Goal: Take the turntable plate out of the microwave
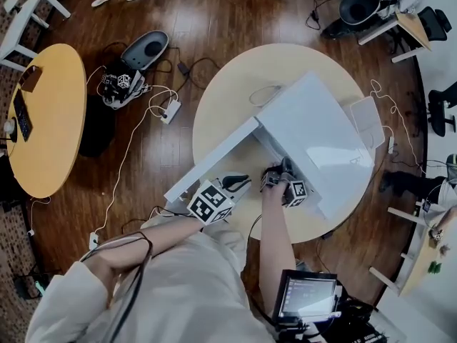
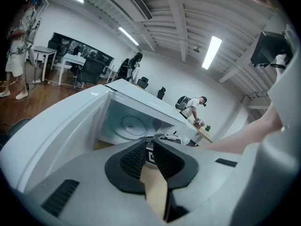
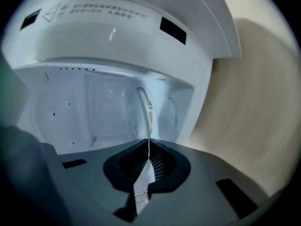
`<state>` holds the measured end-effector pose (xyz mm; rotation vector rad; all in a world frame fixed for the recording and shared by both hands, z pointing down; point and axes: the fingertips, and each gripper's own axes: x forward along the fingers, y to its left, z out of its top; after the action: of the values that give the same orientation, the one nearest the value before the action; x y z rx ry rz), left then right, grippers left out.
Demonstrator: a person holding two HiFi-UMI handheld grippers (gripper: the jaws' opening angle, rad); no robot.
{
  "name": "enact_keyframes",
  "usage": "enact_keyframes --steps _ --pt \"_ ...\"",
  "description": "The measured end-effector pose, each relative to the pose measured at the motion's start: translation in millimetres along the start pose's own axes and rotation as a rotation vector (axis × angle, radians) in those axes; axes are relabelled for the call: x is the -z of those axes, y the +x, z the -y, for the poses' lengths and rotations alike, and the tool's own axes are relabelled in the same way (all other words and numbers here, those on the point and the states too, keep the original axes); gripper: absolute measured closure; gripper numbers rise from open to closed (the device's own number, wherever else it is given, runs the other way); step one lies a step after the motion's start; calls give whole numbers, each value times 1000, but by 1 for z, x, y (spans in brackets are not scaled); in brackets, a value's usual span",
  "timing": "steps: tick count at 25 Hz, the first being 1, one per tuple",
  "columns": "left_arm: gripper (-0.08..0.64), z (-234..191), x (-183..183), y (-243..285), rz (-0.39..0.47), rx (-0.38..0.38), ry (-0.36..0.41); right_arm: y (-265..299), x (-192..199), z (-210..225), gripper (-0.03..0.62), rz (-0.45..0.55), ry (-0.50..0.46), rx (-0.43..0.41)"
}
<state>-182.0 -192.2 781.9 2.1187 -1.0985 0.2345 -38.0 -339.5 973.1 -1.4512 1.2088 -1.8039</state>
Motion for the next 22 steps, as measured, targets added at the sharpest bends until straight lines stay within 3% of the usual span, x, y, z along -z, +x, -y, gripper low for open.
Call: enact_keyframes --steps 15,22 --pt "531 -12 13 45 -55 2 -55 -18 6 6 579 -43 44 -10" --pt "522 -38 26 94 -114 -17 -230 -18 10 12 581 -75 33 -13"
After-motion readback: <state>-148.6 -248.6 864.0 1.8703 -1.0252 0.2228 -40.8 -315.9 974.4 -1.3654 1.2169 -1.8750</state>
